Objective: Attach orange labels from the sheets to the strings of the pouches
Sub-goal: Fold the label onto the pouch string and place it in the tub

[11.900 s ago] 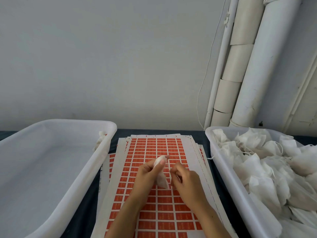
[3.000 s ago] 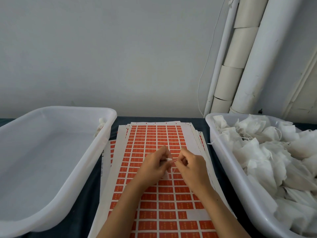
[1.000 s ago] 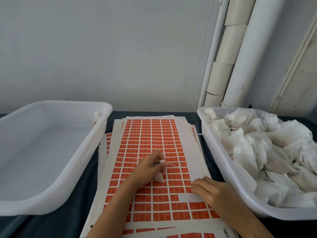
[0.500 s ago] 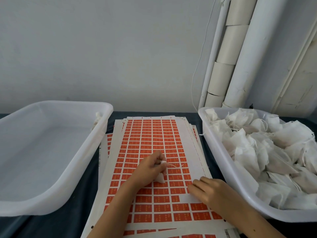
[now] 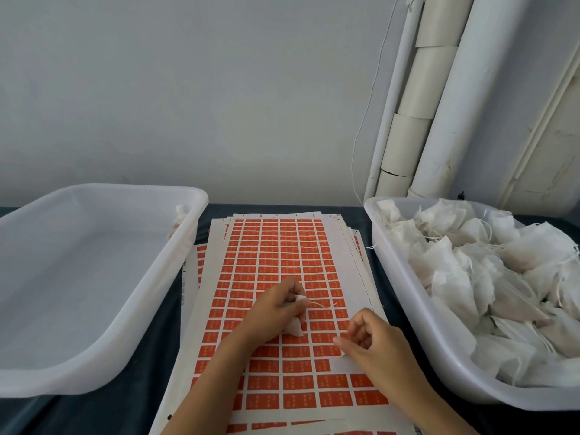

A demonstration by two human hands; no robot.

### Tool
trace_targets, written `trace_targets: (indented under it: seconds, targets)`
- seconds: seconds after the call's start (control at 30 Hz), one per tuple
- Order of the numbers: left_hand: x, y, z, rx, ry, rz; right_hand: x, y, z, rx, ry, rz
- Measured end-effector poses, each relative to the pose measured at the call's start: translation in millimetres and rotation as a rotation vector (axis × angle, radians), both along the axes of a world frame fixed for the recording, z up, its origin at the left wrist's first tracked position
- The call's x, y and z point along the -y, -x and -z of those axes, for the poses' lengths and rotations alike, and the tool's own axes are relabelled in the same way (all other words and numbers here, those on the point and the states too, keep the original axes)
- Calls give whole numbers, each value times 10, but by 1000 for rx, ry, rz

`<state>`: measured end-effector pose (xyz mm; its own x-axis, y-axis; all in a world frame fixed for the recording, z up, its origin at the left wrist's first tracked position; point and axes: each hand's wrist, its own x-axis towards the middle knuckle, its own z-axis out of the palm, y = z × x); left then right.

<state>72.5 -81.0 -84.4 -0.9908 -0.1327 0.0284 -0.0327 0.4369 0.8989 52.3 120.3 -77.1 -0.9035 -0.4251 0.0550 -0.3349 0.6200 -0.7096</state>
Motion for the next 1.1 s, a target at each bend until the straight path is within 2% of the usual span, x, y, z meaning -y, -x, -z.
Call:
trace_targets:
  seconds: [0.07,0.17,0.67,0.87,1.1]
  targets:
    - [-2,-7,2,-5,-7,4,57,-31,9,-42,-102,26]
    - [-3,-11,4,-11,-7,8,99,-48,11,-60,-147,33]
    - [1,-19,-13,-7,-9,12,38,-1,-92,69,-156,14]
    - [0,-23,-11,-9,-27,19,38,-21,-55,26,-156,24]
    - [6,-21,3,-1,-41,14,3,-14,-121,71,-131,8]
